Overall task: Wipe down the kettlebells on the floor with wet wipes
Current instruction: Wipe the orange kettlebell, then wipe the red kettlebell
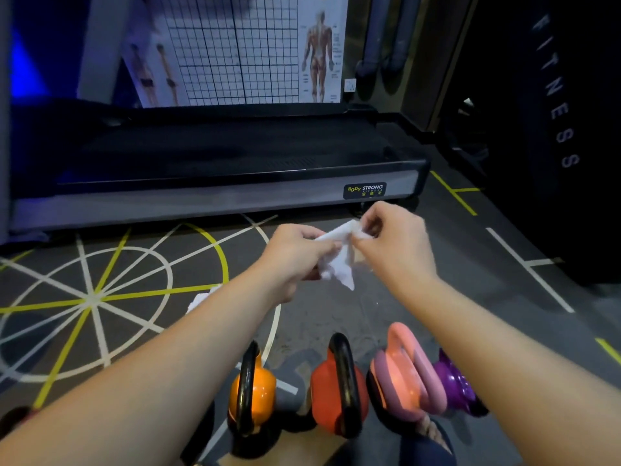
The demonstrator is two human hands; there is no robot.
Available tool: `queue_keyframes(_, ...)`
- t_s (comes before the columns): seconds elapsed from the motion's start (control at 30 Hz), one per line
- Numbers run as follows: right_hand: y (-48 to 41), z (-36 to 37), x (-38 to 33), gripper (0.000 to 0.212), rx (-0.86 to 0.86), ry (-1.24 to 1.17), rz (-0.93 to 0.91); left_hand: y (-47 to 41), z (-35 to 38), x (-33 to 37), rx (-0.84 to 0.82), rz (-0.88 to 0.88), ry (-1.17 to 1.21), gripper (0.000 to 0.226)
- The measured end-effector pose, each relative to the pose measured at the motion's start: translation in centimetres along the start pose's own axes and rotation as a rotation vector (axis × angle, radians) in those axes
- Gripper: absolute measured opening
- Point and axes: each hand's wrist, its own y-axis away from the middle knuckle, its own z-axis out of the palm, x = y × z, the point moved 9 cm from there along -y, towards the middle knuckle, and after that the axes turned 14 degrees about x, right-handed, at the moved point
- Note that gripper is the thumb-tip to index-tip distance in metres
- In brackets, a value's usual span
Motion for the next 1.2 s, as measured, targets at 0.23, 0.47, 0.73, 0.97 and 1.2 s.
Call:
queue_keyframes(0.23, 2.5, 3.8, -3.6, 0.022, -0.415, -0.127, -0.137, -2.1, -1.5, -0.6, 0.208, -0.174, 0.311, 0.017)
queue_keyframes(0.47, 0.5, 5.0, -0.5, 0.03, -0.475, -0.796, 0.494, -2.8, -0.6, 0.5, -0.124, -0.012, 0.173, 0.034)
queue_keyframes(0.73, -0.6, 6.6, 0.4, 0.018, -0.554, -0.529, 0.324, -3.2, -0.6, 0.3, -0.12, 0.036, 0.121, 0.024)
queue_keyframes(0.97, -0.9, 8.1, 1.4, 0.012, -0.667, -0.406, 0.356, -4.2, 0.4, 0.0, -0.16, 0.029, 0.173, 0.02)
queue_keyframes(1.2, -0.6, 10.8, 4.1, 0.023, -0.822, -0.537, 0.641, -5.9, 2.5, -1.9, -0.114, -0.03, 0.214, 0.022)
